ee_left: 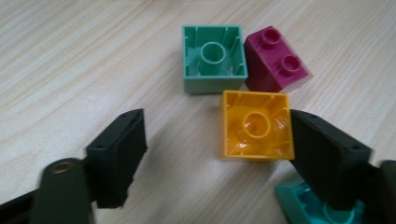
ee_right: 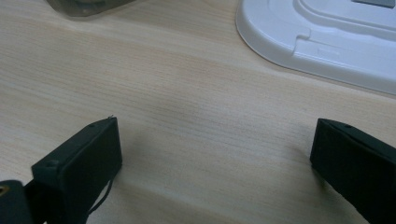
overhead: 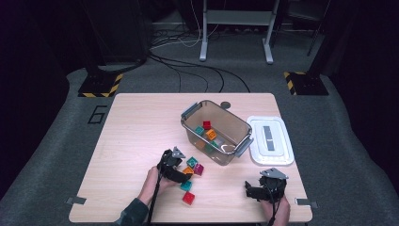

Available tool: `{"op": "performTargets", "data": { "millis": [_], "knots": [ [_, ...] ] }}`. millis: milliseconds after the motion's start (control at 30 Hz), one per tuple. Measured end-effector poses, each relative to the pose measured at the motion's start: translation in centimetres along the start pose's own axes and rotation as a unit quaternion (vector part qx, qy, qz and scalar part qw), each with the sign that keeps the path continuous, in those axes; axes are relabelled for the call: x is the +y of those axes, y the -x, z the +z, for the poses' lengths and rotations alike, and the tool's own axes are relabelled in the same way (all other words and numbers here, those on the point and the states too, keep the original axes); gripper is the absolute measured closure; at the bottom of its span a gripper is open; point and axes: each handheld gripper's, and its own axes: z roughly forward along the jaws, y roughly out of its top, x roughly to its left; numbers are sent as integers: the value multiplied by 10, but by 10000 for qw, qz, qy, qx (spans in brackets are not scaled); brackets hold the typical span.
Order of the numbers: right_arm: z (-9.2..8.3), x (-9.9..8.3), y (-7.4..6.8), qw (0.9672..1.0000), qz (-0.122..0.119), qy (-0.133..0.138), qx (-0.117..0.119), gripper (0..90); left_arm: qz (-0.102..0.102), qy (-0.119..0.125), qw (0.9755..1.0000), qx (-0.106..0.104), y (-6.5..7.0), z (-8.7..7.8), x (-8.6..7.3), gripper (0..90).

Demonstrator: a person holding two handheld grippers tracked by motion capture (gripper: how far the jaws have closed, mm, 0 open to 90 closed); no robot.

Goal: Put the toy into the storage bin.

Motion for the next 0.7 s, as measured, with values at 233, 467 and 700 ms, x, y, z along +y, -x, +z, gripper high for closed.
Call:
{"op": "performTargets", "data": {
  "millis": [233,467,700],
  "knots": [
    [0,0,0,10000,-9,4,2,10,55,62,10000,35,-3,-1,-3,503],
    [0,0,0,10000,-3,1,1,10,47,107,9999,113,-6,-2,-5,582],
    [0,0,0,10000,-6,3,1,10,-33,167,9997,181,-12,-12,-6,583]
  ]
}}
